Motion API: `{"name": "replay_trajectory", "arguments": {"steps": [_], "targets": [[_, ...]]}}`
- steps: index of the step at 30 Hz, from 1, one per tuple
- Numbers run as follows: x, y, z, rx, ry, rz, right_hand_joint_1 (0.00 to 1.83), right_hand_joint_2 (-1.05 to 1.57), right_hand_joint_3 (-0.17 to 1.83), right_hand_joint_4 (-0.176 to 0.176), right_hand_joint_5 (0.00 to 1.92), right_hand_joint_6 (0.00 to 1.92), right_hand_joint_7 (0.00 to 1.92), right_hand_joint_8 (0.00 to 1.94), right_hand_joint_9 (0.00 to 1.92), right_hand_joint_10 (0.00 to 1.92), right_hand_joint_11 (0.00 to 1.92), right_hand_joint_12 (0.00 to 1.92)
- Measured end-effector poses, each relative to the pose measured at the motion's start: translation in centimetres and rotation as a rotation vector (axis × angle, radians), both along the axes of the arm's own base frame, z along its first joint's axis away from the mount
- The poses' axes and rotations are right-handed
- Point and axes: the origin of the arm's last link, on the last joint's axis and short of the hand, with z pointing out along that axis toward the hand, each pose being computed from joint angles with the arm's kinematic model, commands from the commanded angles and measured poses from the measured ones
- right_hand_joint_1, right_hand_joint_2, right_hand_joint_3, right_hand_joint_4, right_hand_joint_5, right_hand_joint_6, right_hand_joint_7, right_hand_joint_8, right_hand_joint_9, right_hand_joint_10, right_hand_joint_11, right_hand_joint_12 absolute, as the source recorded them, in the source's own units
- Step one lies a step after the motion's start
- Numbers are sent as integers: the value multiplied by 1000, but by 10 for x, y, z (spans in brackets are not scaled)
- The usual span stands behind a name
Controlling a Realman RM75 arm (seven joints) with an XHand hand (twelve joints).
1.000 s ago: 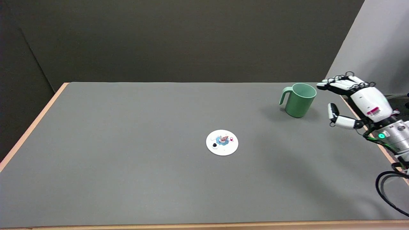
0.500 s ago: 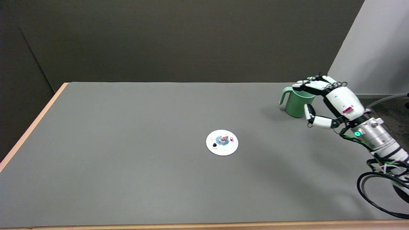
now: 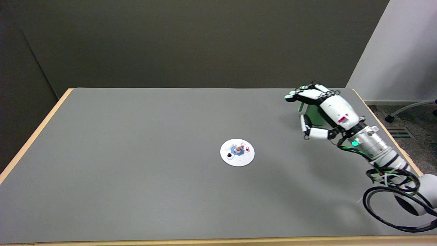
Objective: Pick up the white cup lid.
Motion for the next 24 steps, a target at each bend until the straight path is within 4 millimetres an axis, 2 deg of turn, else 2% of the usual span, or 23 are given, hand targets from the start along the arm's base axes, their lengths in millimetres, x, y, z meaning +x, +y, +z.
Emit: {"name": "replay_trajectory", "arguments": {"steps": [13,24], "targets": [[-11,-20,-49,85,-37,-43,883,835,1027,6,572,198,565,151,556,176,154,735],[-20,-41,-80,144,-51,-65,877,831,1029,7,574,199,566,152,557,177,147,740]]}}
